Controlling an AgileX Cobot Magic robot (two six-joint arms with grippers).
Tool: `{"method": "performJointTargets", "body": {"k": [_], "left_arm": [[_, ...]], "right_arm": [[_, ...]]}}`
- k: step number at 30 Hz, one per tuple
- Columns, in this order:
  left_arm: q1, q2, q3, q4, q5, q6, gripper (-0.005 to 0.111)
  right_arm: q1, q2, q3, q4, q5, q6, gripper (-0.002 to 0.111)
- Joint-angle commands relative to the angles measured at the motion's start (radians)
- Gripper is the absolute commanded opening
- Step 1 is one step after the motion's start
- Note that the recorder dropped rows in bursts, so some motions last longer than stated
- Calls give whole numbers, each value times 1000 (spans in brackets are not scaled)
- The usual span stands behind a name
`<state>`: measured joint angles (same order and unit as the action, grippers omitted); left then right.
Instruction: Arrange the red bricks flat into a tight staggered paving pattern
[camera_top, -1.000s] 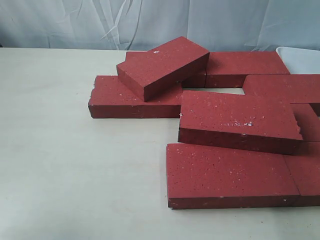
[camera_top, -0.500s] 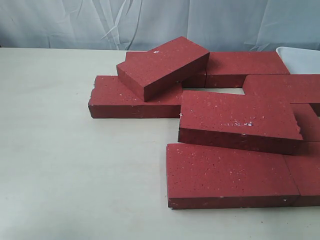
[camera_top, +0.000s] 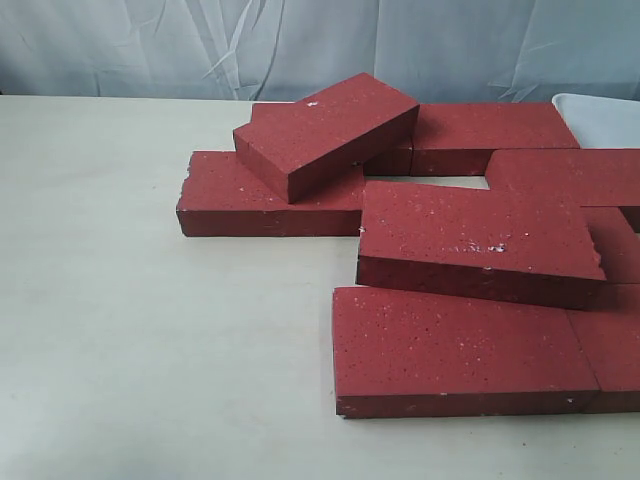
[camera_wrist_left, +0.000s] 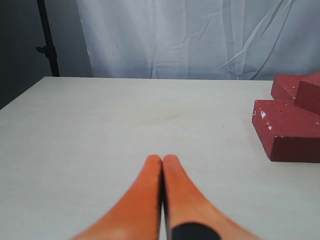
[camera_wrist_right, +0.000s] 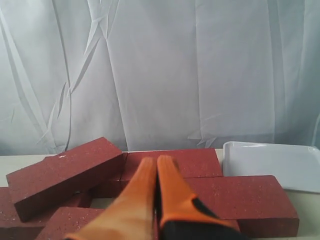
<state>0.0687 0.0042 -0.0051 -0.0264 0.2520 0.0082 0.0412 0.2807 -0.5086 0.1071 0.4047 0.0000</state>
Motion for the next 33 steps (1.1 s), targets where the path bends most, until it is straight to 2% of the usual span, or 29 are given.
{"method": "performJointTargets", "body": {"k": [1,9,20,25,33], "left_arm": [[2,-4,5,1,-14,-1,0],[2,-4,5,1,-14,-1,0],[2,-4,5,1,-14,-1,0],[2,-4,5,1,-14,-1,0],[2,-4,5,1,-14,-1,0]], "right_arm": [[-5,24,-10,-1,36,0,-1],[-5,193,-104,-1,245,0,-1],[-5,507,-199,31,349,0,-1],[-5,616,-278,48,329,-24,-1],[-5,817,-307,-60,156,-21,-1]]}}
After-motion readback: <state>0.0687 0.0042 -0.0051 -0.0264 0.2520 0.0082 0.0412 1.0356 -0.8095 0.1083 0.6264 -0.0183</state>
